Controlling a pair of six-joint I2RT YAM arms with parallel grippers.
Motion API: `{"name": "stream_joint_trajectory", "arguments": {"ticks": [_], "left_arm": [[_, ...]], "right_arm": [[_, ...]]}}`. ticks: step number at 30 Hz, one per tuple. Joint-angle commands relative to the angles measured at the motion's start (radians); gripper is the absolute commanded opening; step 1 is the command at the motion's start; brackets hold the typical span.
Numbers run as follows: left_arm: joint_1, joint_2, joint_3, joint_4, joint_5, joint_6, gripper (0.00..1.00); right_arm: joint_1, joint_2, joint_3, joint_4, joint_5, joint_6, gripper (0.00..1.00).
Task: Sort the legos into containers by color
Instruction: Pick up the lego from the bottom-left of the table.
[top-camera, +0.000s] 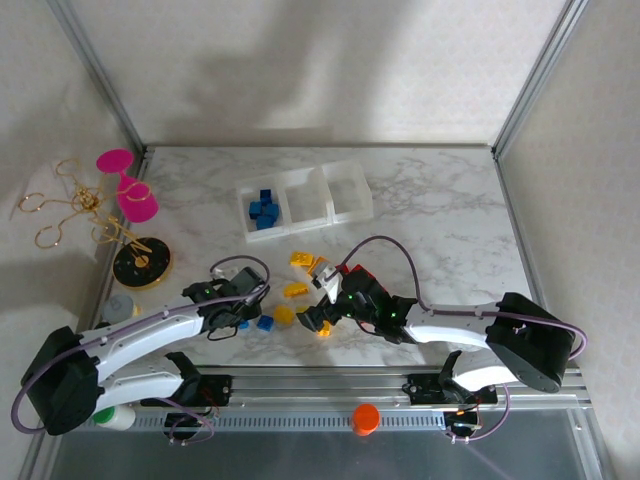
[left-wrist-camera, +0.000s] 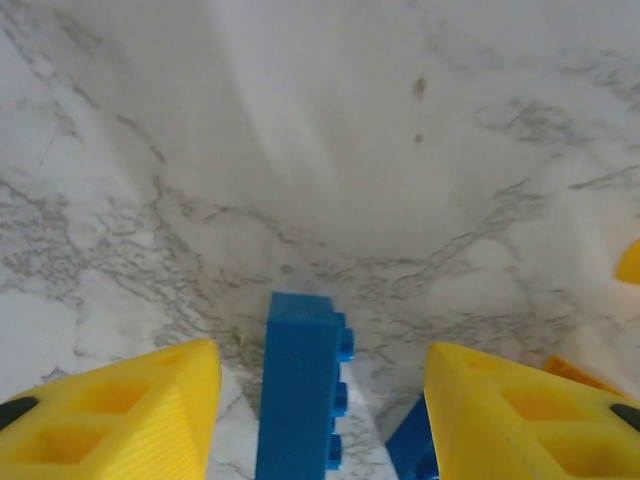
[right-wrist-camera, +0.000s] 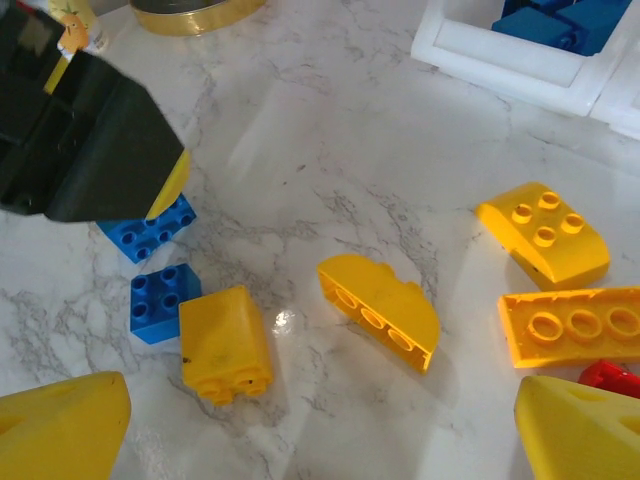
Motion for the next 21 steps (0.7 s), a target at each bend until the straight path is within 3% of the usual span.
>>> {"name": "stream_joint_trajectory", "arguments": {"ticks": [1, 16, 21], "left_arm": [[-0.013, 0.021, -0.023, -0.009, -0.029, -0.048, 0.53], [-0.021, 0.072, -0.026, 0.035, -0.049, -0.019, 0.27], [-0.022, 0.032, 0.01, 0.009, -0.068, -0.007, 0.25]], "right_arm": [[0.012, 0.013, 0.002, 0.019, 0.034, -0.007, 0.99], [0.012, 0.008, 0.005, 0.018, 0.079, -0.012, 0.99], [0.01, -0.021, -0.02, 0.043, 0.111, -0.005, 0.99]]}}
